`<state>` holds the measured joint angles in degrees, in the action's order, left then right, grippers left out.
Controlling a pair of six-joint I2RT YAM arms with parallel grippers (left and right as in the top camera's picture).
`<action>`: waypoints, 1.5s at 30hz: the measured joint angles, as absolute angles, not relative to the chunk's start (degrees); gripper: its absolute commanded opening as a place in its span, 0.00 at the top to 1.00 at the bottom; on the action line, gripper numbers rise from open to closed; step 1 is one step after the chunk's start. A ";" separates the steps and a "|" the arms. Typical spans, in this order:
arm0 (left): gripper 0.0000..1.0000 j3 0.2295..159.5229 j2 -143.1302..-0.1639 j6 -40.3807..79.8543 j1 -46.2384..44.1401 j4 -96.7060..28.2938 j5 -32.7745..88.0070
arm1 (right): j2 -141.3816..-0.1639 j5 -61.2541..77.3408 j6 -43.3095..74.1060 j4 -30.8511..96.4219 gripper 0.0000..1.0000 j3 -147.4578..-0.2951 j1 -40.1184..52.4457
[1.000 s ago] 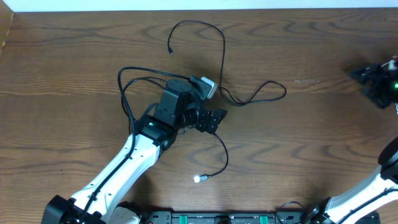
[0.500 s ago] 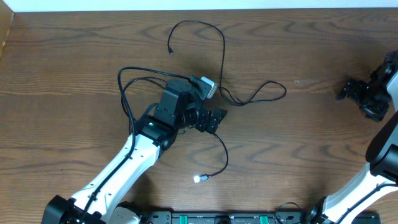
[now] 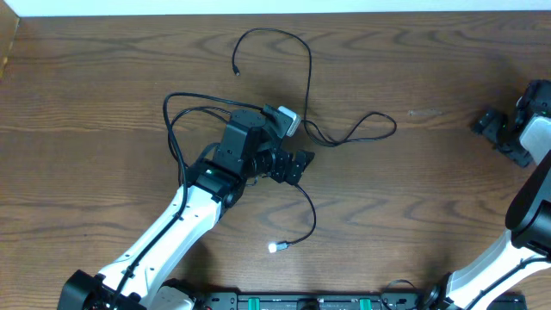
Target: Untangle cables
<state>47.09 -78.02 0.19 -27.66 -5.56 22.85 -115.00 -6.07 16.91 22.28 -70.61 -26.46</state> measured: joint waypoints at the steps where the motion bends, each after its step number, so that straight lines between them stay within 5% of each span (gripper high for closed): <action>1: 0.08 47.09 -78.02 0.19 -27.66 -5.56 22.85 | -115.04 -6.50 17.04 20.34 0.01 -70.11 -26.46; 19: 0.08 47.09 -78.02 0.19 -27.66 -5.56 22.85 | -125.23 -12.93 19.77 4.47 0.04 -77.03 -28.73; 34: 0.08 47.09 -78.02 0.19 -27.66 -5.56 22.85 | -129.12 -8.56 19.35 28.69 0.01 -92.97 -44.42; 45: 0.08 47.09 -78.02 0.19 -27.66 -5.56 22.85 | -129.84 -2.48 15.18 36.84 0.01 -97.82 -46.48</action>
